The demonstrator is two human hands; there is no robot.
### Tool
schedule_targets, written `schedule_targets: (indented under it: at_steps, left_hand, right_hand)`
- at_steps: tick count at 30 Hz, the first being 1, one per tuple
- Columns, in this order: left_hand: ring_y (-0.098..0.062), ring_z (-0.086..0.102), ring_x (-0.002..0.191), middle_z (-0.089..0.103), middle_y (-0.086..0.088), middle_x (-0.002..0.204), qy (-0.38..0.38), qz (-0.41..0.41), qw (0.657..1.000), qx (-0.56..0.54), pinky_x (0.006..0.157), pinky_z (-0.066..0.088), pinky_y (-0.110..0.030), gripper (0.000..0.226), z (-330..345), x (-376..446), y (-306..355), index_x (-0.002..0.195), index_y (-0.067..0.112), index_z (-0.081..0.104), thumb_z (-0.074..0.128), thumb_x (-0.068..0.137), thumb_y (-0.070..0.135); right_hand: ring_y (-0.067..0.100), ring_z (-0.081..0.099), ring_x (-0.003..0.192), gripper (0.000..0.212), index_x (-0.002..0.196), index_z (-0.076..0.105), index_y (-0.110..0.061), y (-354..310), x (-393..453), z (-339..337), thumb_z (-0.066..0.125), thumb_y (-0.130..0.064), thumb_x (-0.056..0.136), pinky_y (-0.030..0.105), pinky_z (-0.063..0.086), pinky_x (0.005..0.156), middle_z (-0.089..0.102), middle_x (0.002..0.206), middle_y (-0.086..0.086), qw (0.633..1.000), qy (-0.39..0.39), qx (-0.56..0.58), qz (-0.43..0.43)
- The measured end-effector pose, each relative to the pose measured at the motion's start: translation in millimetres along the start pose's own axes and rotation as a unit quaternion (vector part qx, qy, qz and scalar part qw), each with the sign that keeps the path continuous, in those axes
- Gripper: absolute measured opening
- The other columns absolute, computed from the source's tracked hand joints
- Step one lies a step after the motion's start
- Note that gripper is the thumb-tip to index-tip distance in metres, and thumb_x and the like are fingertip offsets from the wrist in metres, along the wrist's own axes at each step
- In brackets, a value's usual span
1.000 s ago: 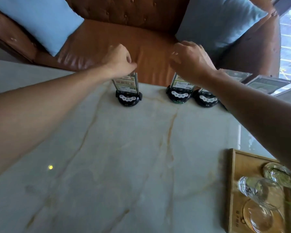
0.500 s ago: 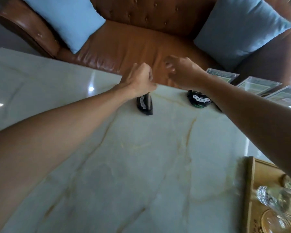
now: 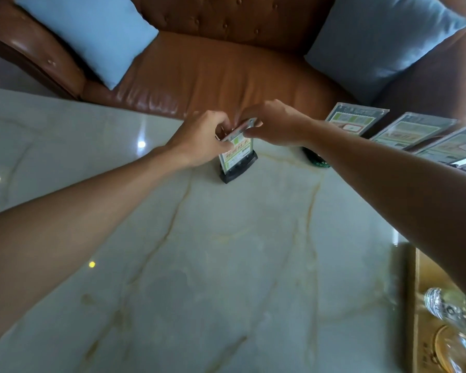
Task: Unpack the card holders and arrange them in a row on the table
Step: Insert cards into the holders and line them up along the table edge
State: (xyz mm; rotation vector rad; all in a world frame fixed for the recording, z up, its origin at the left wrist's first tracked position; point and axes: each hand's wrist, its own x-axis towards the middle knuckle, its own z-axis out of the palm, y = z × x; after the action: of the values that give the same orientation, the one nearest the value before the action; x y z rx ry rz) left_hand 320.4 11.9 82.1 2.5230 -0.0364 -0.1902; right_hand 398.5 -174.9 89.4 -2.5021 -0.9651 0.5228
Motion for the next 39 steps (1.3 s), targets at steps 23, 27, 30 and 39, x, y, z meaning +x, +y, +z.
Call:
schedule_targets:
  at_steps: [23, 27, 30, 39]
  left_hand:
    - [-0.016, 0.069, 0.077, 0.076, 0.001, 0.081, 0.104, 0.020, 0.994, 0.019, 0.063, 0.049, -0.029, 0.010, 32, 63, 62, 0.087, 0.015, 0.074, 0.071, 0.082, 0.023]
    - [-0.011, 0.068, 0.068, 0.074, 0.001, 0.073, 0.056, -0.014, 0.995, -0.084, 0.056, 0.045, -0.025, 0.019, 38, 54, 58, 0.083, 0.014, 0.071, 0.079, 0.075, 0.030]
    - [-0.019, 0.071, 0.069, 0.076, 0.002, 0.076, -0.063, -0.020, 0.969, -0.236, 0.059, 0.057, -0.032, 0.021, 38, 48, 55, 0.088, 0.014, 0.073, 0.084, 0.070, 0.019]
    - [-0.017, 0.064, 0.108, 0.068, -0.005, 0.120, 0.018, -0.030, 0.990, -0.137, 0.092, 0.052, -0.030, 0.053, 33, 76, 39, 0.128, 0.014, 0.062, 0.081, 0.078, 0.016]
  right_hand:
    - [0.031, 0.062, 0.098, 0.017, 0.105, 0.071, -0.024, 48, -13, -49, 0.059, -0.029, 0.093, 0.045, 0.052, 0.084, 0.065, 0.108, 0.009, 0.987, 0.108, -0.060, 0.099]
    - [0.030, 0.065, 0.100, 0.031, 0.119, 0.065, -0.022, 38, -11, -42, 0.053, -0.019, 0.091, 0.042, 0.054, 0.084, 0.071, 0.108, 0.010, 0.989, 0.097, -0.012, 0.112]
    - [0.029, 0.065, 0.104, 0.043, 0.126, 0.058, -0.018, 33, -12, -40, 0.046, -0.013, 0.085, 0.040, 0.054, 0.086, 0.071, 0.111, 0.010, 0.990, 0.064, 0.026, 0.126]
    - [0.013, 0.068, 0.083, 0.028, 0.088, 0.071, -0.029, 27, -22, -42, 0.069, -0.053, 0.073, 0.032, 0.055, 0.070, 0.072, 0.089, -0.007, 0.994, -0.038, 0.016, 0.106]
